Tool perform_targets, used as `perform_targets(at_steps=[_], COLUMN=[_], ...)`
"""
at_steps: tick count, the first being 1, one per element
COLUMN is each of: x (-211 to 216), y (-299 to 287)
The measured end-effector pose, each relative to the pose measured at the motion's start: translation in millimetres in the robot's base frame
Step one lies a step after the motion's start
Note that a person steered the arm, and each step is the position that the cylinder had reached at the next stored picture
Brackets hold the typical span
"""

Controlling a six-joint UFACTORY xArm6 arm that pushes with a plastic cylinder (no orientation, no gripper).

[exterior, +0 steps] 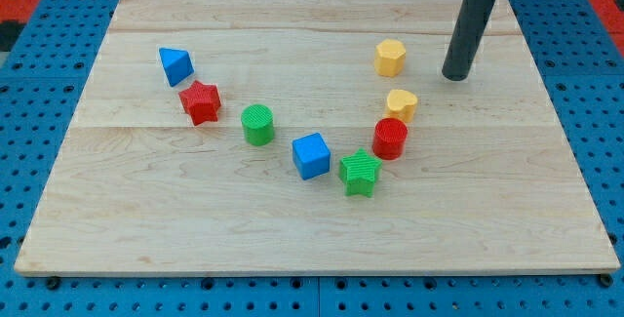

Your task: Place the yellow heart close to the yellow hexagon

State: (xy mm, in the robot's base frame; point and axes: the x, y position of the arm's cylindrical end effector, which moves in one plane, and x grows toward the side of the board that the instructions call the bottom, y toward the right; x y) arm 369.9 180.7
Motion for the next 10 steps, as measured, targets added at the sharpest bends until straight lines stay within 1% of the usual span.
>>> perform_targets(at_steps=[2,3,4,5,6,7,8,9,10], x=[2,5,-9,-31,-73,-82,-67,-49,-42], y=[87,108,131,79,23,-96,-119,-66,-57])
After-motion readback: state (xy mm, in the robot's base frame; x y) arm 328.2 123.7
